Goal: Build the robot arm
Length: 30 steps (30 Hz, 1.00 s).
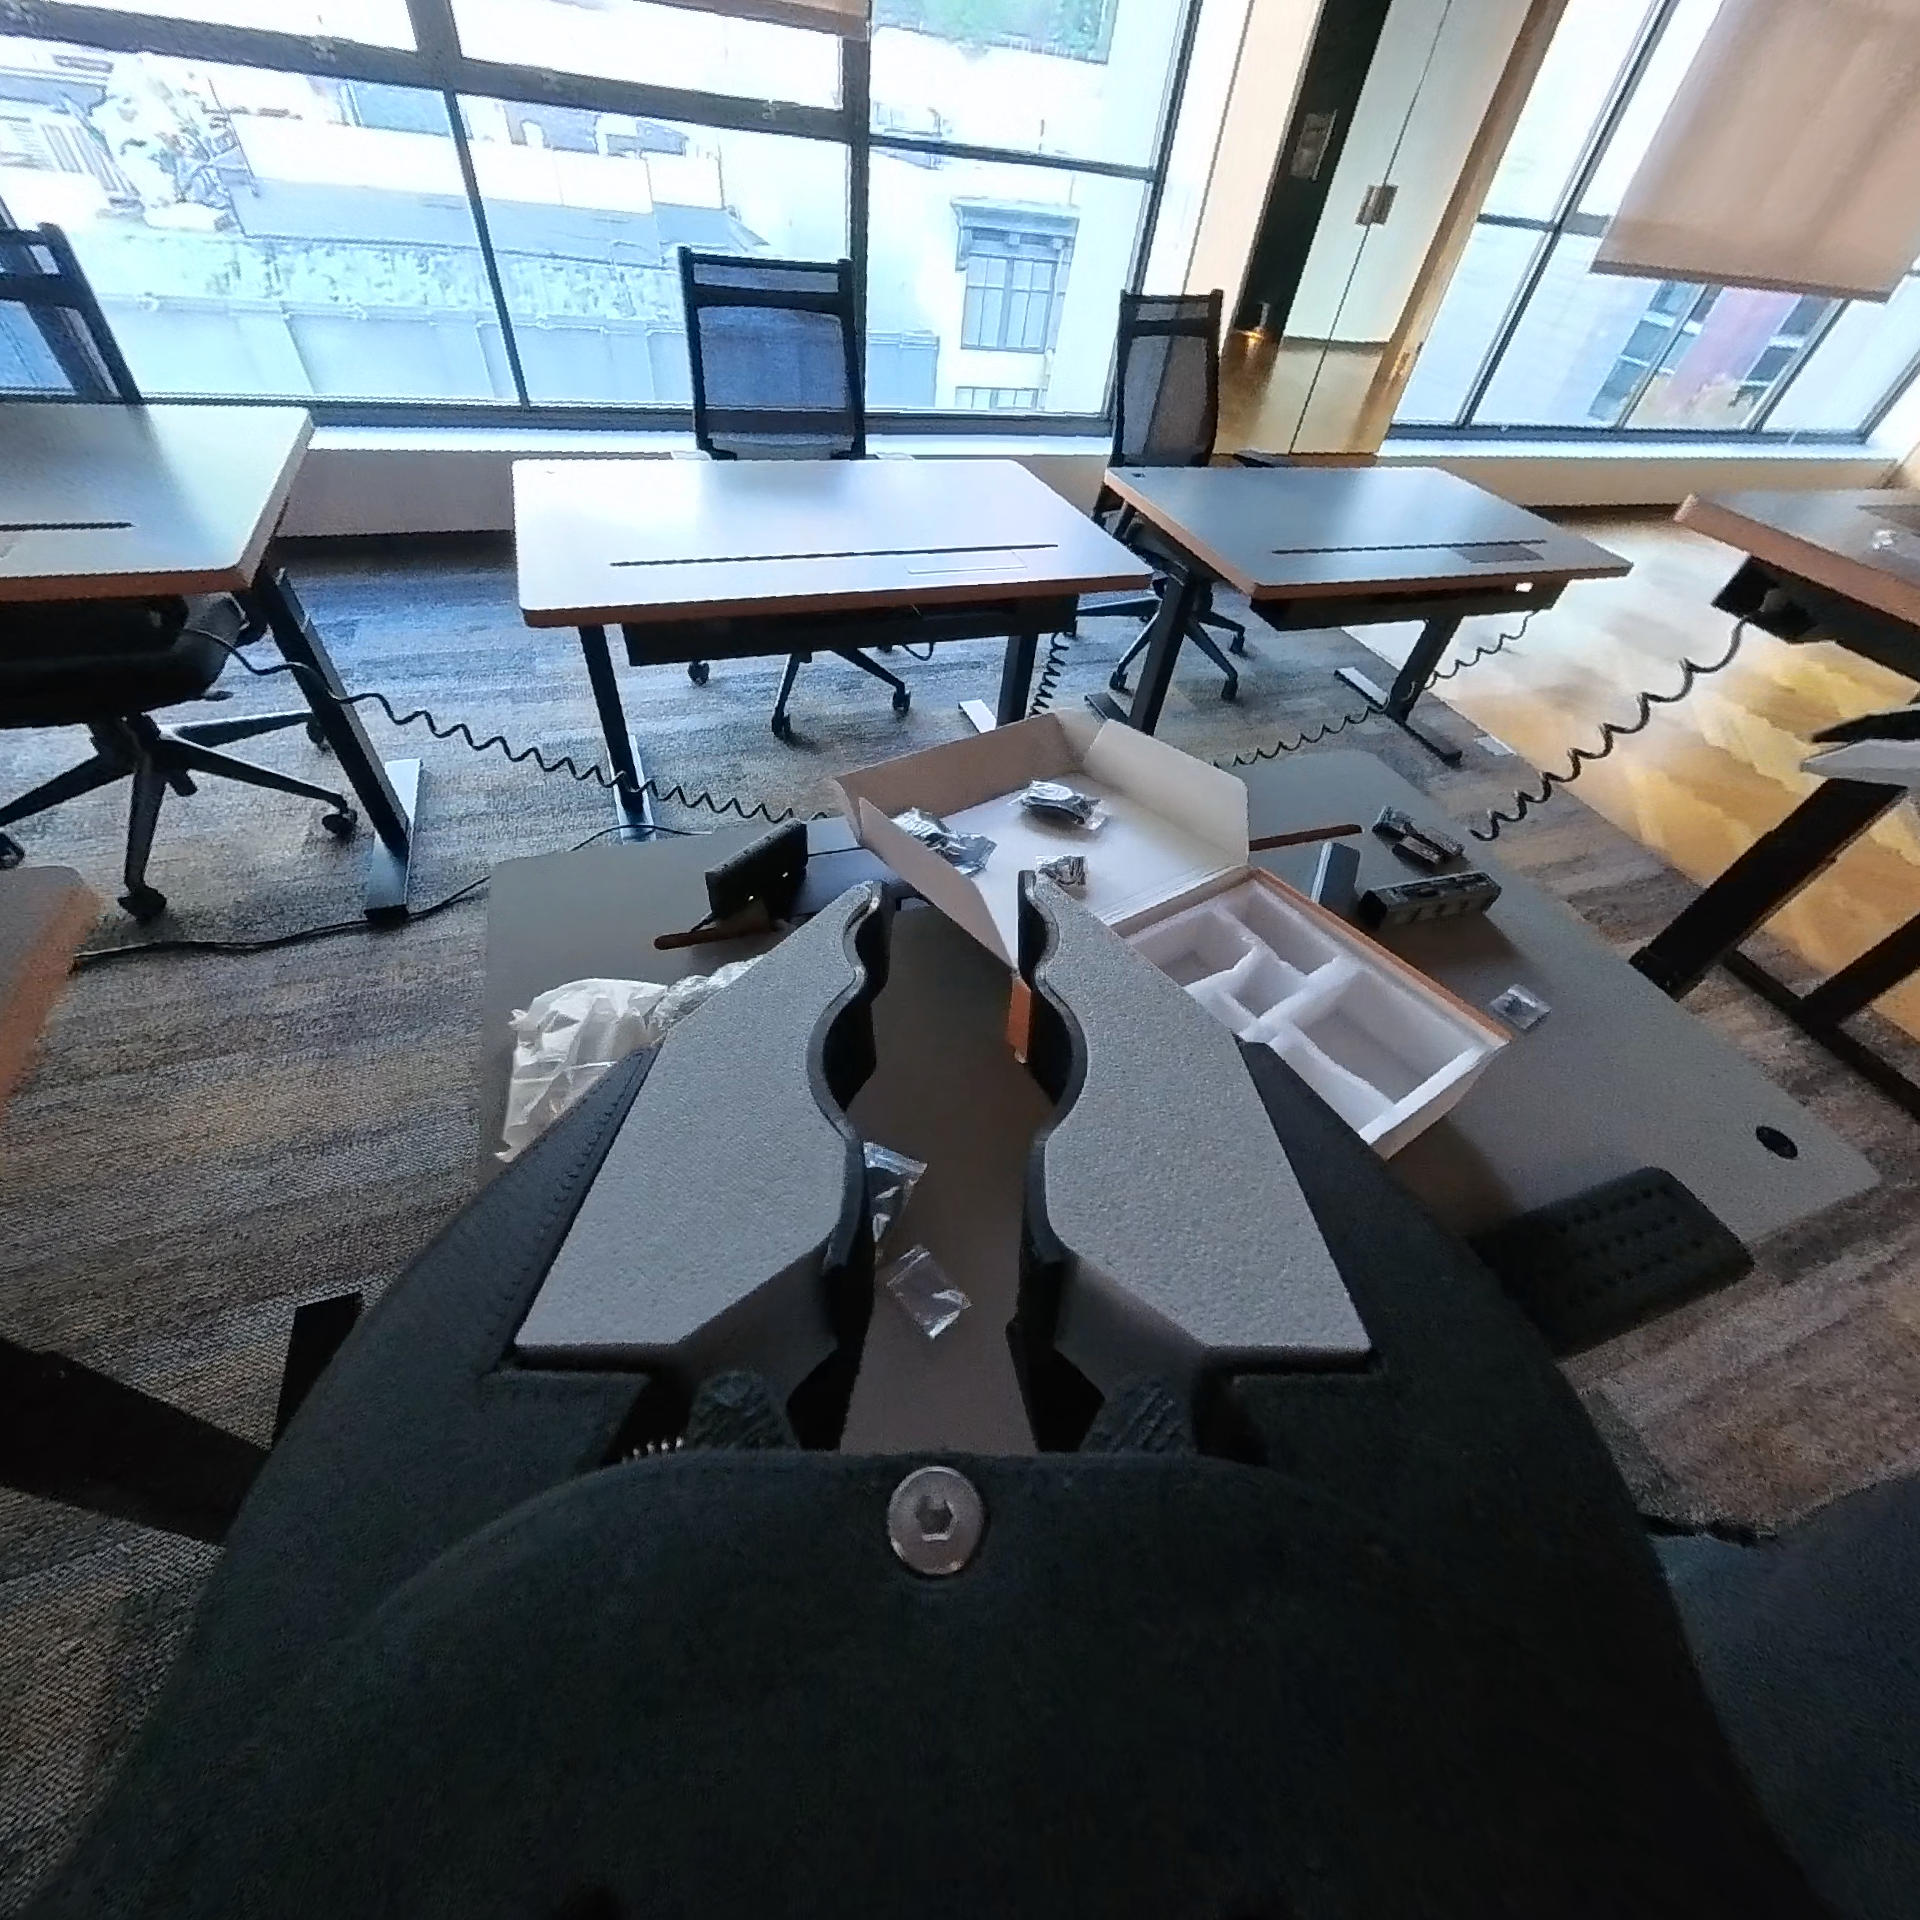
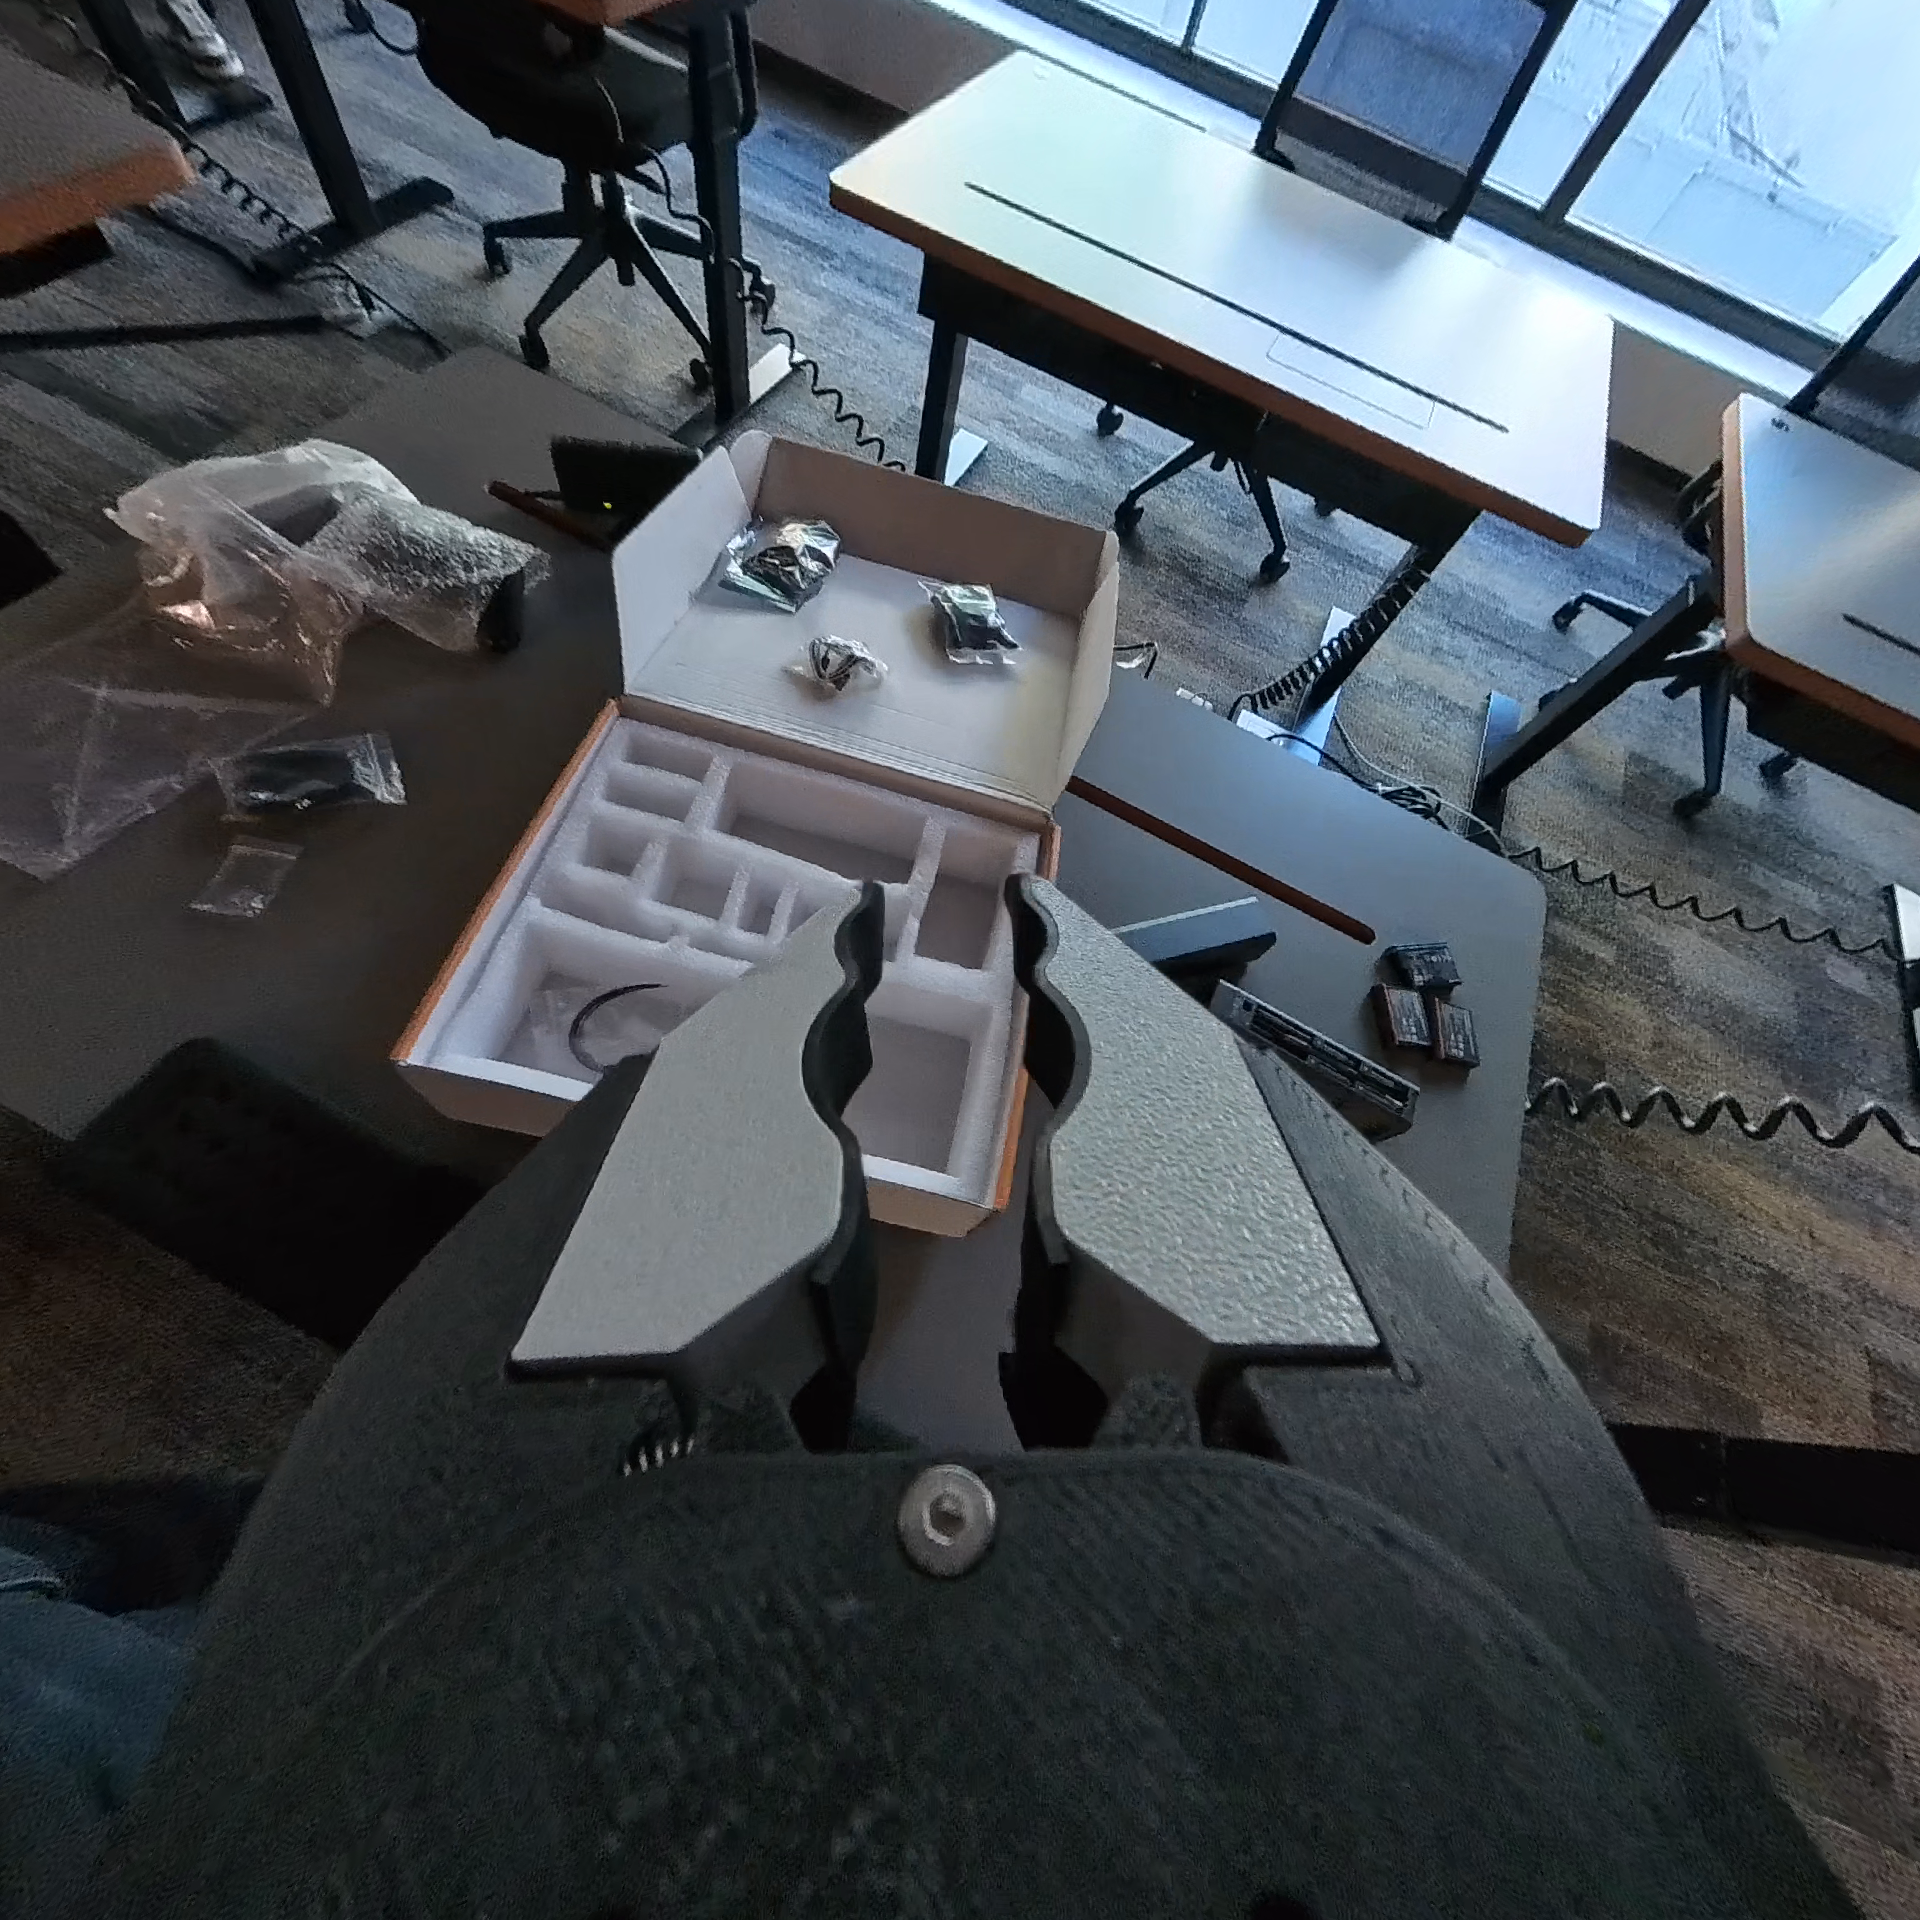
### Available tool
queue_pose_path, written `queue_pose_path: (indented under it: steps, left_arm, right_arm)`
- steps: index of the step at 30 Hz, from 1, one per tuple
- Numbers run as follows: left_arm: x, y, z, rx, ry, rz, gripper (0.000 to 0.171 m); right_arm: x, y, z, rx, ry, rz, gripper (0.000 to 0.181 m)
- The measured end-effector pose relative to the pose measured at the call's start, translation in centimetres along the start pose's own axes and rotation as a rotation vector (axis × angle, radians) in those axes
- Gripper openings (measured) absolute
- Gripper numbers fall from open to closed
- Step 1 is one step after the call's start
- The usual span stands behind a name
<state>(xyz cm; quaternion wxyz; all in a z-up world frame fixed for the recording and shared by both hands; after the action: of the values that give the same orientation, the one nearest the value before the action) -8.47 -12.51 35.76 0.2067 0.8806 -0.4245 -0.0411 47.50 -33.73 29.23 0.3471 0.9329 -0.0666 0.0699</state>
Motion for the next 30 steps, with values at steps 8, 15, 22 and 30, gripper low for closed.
queue_pose_path:
  steps: [8,15,22,30]
  left_arm:
    - [-1.4,1.7,0.1,0.008,-0.026,0.003,0.022]
    - [-4.2,1.2,2.6,-0.024,0.078,-0.022,0.021]
    - [-5.8,0.9,0.9,-0.095,0.096,-0.176,0.020]
    - [-5.4,2.0,1.1,-0.223,0.170,-0.387,0.019]
  right_arm:
    - [-3.9,-3.4,-0.7,0.011,-0.052,-0.110,0.026]
    - [-8.9,-16.5,-4.0,0.013,-0.226,-0.424,0.025]
    - [-9.9,-41.9,-9.7,-0.250,-0.486,-0.603,0.019]
    - [-8.3,-58.2,-10.6,-0.495,-0.321,-0.424,0.040]
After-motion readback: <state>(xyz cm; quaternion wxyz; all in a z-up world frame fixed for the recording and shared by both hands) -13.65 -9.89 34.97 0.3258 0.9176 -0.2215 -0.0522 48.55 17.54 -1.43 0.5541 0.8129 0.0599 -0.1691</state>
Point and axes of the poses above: each gripper's, where its closed fingertips meet, y back along the fingers, z out of its underside, x = y × z across the jaws, the point moved 10 cm from there along y, back along the fingers, and after that the axes turned 10 degrees about -x, right-handed, at the moved point
